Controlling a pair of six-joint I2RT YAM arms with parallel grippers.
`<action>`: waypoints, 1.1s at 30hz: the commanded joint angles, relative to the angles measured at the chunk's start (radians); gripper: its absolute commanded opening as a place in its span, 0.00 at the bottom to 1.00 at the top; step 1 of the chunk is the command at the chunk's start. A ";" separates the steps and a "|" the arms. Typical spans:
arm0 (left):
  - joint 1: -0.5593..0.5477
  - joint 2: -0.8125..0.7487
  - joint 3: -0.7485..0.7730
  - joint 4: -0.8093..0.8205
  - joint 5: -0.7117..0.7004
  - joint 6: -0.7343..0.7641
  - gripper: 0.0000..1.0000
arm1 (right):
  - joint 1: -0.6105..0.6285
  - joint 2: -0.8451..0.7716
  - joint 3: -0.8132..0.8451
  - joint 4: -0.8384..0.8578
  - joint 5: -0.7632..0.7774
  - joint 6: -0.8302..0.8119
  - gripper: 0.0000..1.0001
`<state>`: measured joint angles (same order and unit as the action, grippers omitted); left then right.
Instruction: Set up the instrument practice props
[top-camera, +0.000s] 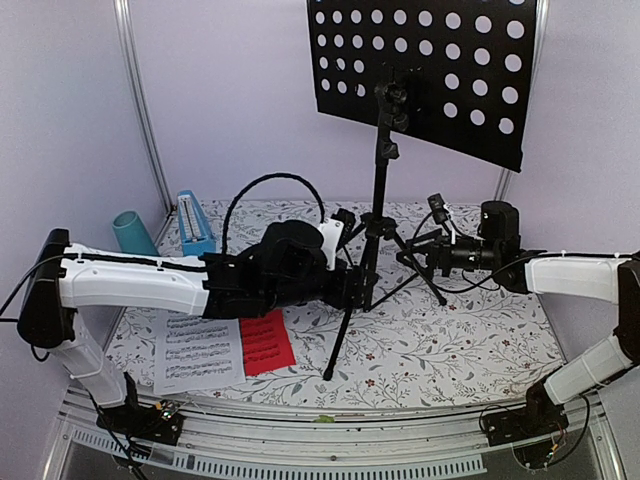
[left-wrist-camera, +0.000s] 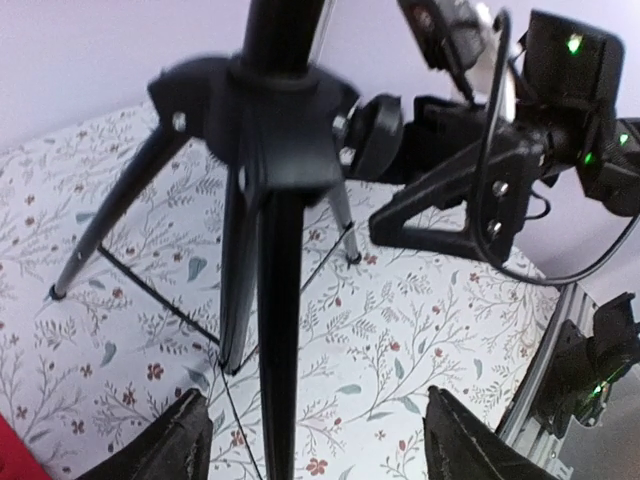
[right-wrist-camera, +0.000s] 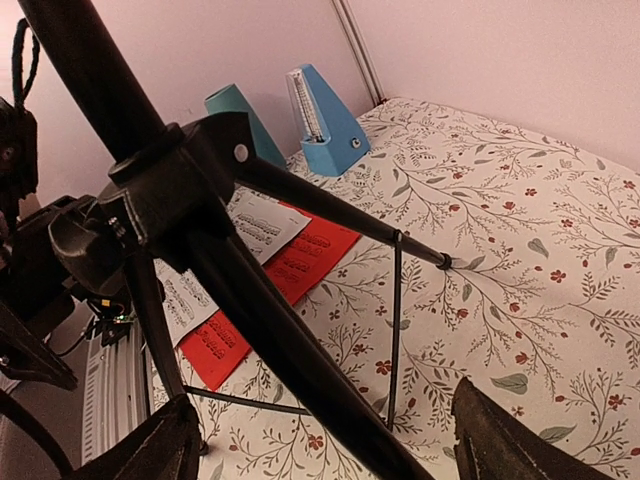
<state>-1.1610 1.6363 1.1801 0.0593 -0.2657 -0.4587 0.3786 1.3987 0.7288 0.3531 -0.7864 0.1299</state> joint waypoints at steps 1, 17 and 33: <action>-0.017 0.051 0.045 -0.159 -0.071 -0.084 0.69 | -0.002 0.030 0.054 0.023 -0.063 -0.035 0.85; 0.049 0.177 0.124 -0.229 -0.048 -0.044 0.14 | 0.014 0.115 0.138 -0.085 -0.109 -0.107 0.60; 0.191 0.239 0.168 -0.081 0.252 0.291 0.00 | 0.037 0.022 0.027 -0.072 -0.049 -0.079 0.41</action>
<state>-1.0298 1.8187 1.2999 -0.1143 -0.0978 -0.3019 0.3870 1.4799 0.8131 0.3145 -0.7933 0.0273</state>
